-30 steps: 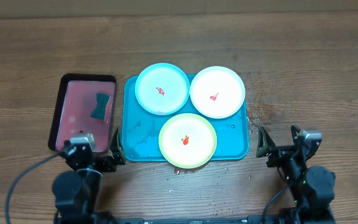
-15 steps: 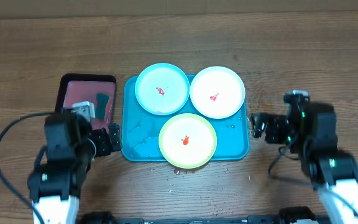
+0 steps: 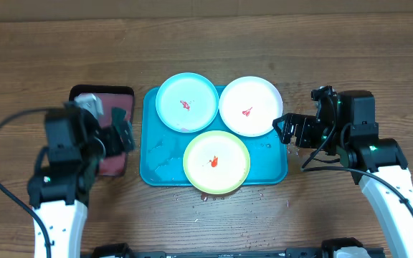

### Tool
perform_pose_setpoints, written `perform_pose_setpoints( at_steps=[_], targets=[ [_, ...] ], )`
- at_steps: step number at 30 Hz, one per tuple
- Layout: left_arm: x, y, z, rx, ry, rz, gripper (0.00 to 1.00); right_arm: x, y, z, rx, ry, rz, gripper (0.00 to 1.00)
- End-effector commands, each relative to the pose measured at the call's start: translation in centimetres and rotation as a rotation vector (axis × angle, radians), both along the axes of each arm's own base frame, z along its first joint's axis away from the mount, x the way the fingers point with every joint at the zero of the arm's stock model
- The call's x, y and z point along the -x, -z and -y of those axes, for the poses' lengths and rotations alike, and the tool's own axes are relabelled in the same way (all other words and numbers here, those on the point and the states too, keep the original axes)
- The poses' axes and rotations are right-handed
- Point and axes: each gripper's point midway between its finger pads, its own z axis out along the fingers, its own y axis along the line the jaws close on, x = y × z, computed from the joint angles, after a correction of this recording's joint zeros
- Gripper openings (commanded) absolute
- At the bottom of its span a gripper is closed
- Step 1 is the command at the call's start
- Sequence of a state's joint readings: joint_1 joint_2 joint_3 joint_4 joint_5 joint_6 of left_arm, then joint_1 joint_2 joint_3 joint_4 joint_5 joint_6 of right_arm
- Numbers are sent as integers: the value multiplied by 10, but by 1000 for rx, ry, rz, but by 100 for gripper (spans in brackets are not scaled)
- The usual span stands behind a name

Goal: Clean dirty plates on tray and stack at the side
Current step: 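Move the left gripper into the pink basin and grasp the green sponge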

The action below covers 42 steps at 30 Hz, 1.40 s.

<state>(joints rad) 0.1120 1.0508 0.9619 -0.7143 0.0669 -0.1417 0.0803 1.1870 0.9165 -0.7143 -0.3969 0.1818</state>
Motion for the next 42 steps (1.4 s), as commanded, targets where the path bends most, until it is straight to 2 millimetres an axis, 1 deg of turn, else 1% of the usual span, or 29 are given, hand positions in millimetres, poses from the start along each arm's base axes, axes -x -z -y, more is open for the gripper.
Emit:
perform_pose_setpoints(
  at_steps=[1, 3, 6, 10, 13, 14, 16, 17, 19, 21, 25, 27, 32, 34, 37, 40, 42],
  targets=[
    [-24, -8, -20, -139, 15, 0, 100, -6, -18, -6, -17, -27, 52, 100],
    [-36, 1, -21, -188, 77, -28, 100, -6, -18, -6, -17, -27, 52, 100],
    [-55, 26, -24, -256, 162, -87, 100, -6, -18, -6, -13, -33, 57, 100],
    [-73, 59, -26, -265, 197, -140, 95, -6, -18, -6, -12, -35, 57, 98],
    [-86, 80, -21, -231, 224, -156, 95, -6, -18, -6, -11, -35, 57, 98],
    [-89, 87, -21, -224, 230, -163, 91, -6, -18, -6, -12, -35, 58, 98],
    [-95, 100, -18, -208, 242, -174, 89, -7, -18, -6, -12, -35, 62, 96],
    [-97, 112, -16, -190, 254, -191, 82, -7, -19, -6, -12, -35, 66, 95],
    [-97, 127, -14, -171, 266, -224, 72, -8, -20, -6, -13, -35, 71, 94],
    [-94, 141, -13, -161, 269, -263, 65, -9, -20, -6, -13, -35, 73, 93],
    [-89, 163, -13, -146, 275, -326, 58, -9, -21, -6, -13, -35, 78, 93],
    [-87, 172, -13, -143, 275, -351, 54, -9, -21, -6, -13, -35, 78, 93],
    [-84, 183, -14, -141, 275, -381, 44, -9, -20, -6, -13, -35, 76, 91],
    [-81, 185, -15, -144, 272, -394, 45, -9, -21, -6, -13, -35, 76, 90],
    [-78, 187, -25, -185, 237, -421, 48, -9, -20, -6, -13, -35, 76, 90],
    [-77, 187, -35, -221, 186, -436, 47, -9, -20, -6, -13, -35, 76, 90],
    [-76, 187, -36, -215, 168, -440, 47, -9, -20, -6, -13, -35, 76, 90]
  ],
)
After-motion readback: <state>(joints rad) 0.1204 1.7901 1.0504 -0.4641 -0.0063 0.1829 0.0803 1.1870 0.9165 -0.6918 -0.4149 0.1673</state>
